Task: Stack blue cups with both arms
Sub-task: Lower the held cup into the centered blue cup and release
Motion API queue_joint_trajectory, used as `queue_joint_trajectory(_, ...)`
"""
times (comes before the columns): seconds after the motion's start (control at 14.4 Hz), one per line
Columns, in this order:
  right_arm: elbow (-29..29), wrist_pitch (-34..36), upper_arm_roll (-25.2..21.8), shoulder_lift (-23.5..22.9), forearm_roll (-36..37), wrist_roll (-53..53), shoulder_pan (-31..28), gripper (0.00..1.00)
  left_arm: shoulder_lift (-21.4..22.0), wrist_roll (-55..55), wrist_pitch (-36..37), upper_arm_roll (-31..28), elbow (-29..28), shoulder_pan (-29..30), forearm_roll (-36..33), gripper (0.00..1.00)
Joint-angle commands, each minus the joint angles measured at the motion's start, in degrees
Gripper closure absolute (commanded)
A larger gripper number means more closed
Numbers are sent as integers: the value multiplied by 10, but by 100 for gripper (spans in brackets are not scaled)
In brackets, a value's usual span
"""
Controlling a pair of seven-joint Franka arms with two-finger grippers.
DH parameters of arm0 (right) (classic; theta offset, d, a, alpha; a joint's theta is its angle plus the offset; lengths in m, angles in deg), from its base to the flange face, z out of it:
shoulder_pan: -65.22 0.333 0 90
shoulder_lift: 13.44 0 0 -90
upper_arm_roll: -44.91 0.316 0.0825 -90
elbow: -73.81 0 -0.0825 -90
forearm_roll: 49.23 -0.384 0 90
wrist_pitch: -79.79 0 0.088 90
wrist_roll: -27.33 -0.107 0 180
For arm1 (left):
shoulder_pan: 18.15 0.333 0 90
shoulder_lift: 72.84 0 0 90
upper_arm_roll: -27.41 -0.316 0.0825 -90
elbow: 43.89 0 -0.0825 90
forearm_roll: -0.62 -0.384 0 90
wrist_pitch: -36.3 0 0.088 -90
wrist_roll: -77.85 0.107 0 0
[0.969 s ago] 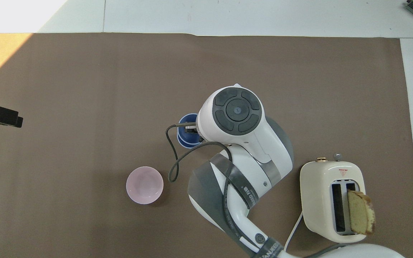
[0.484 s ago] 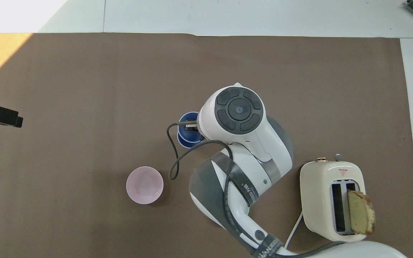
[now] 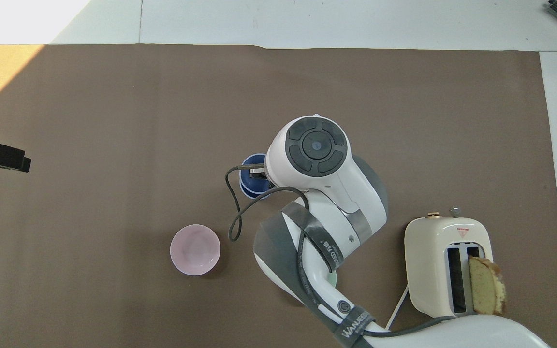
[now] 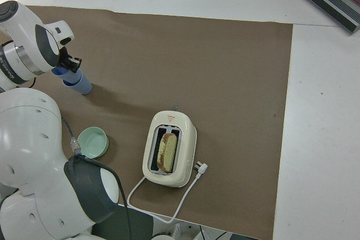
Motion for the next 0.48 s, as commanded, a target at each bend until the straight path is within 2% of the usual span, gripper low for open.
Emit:
queue_joint_trajectory(0.0,8,-11,4,4,-3,12,-6,0,0,5,11,7,8,10,-7,0)
queue_joint_trajectory(0.42,-13,27,1,14,9,12,-15,0,0,8,11,7,8,10,-7,0)
